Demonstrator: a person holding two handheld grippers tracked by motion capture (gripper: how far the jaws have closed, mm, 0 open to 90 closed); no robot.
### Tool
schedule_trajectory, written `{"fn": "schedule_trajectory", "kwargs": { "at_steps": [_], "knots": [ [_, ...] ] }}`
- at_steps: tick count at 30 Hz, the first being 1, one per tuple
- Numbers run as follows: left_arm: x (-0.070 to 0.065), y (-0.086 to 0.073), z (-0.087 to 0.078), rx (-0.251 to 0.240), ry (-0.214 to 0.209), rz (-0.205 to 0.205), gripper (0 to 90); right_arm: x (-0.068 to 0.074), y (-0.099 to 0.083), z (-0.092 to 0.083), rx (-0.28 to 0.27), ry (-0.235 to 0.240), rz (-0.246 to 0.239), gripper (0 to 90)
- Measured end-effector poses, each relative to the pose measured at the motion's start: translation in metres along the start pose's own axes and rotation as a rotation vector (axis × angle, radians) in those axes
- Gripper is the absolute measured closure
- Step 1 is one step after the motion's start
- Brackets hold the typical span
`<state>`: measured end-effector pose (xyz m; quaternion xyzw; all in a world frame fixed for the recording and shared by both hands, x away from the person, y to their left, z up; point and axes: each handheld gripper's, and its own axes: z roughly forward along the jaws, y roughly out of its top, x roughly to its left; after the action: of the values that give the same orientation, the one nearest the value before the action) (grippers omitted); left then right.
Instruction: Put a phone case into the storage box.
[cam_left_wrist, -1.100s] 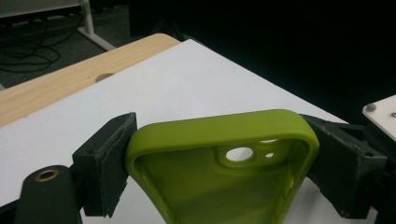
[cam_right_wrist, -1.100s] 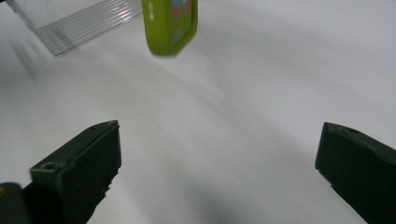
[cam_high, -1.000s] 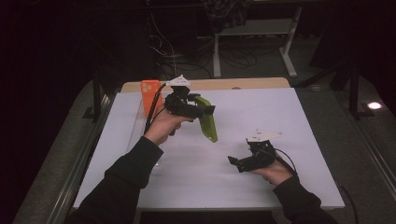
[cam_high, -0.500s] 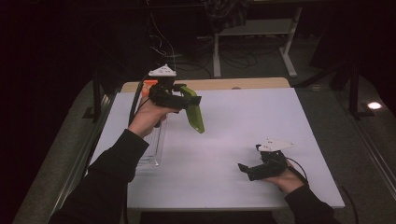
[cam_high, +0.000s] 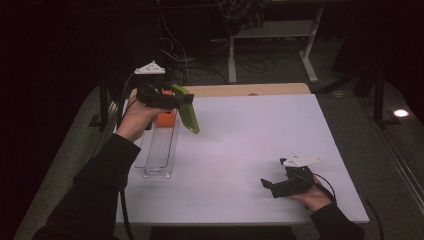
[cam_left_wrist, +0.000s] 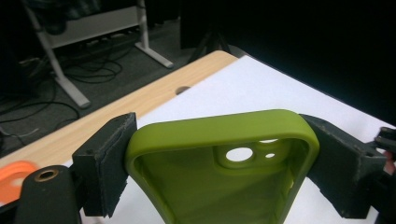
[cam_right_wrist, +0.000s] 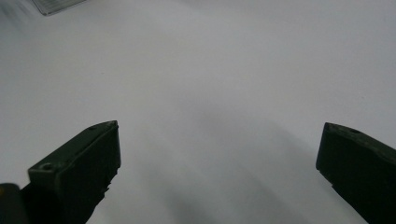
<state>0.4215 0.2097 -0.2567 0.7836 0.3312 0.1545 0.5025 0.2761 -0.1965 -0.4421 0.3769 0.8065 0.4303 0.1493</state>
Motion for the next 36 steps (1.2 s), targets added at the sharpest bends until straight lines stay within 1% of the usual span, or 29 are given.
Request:
{"fn": "schedule_trajectory", "kwargs": {
  "at_steps": [3,6,10,16,17,20,22,26,27,29,32,36],
  "knots": [
    [0.008,0.003,-0.008,-0.010,0.025,-0.008,15.2,0.000,0.000,0.001,0.002,0.003,-0.004,0.0],
    [0.019,0.006,-0.017,-0.024,0.061,-0.014,15.2,0.001,0.000,0.001,0.009,0.007,-0.002,0.0],
    [0.032,0.006,-0.025,-0.034,0.112,-0.032,15.1,0.001,0.000,0.002,0.010,0.007,-0.007,0.0],
    [0.050,0.002,-0.033,-0.027,0.188,-0.045,15.1,0.001,0.000,0.002,0.009,0.007,-0.006,0.0],
    [0.053,0.001,-0.033,-0.031,0.197,-0.049,15.1,0.001,0.000,0.002,0.010,0.007,-0.007,0.0],
    [0.060,-0.003,-0.031,-0.022,0.234,-0.049,15.1,0.001,0.000,0.002,0.010,0.008,-0.006,0.0],
    [0.063,-0.005,-0.029,-0.015,0.251,-0.052,15.1,0.000,0.000,0.002,0.011,0.007,-0.008,0.0],
    [0.067,-0.011,-0.022,0.011,0.291,-0.035,15.0,0.001,0.000,0.002,0.010,0.007,-0.006,0.0],
    [0.068,-0.013,-0.020,0.008,0.295,-0.039,15.0,0.000,0.000,0.002,0.010,0.007,-0.007,0.0],
    [0.071,-0.018,-0.016,0.023,0.301,-0.045,15.0,0.000,0.000,0.002,0.010,0.007,-0.007,0.0],
    [0.074,-0.026,-0.009,0.048,0.323,-0.057,15.0,0.000,0.000,0.002,0.010,0.007,-0.009,0.0],
    [0.079,-0.034,-0.001,0.062,0.341,-0.076,15.0,0.000,0.000,0.002,0.010,0.009,-0.007,0.0]
  ]
}}
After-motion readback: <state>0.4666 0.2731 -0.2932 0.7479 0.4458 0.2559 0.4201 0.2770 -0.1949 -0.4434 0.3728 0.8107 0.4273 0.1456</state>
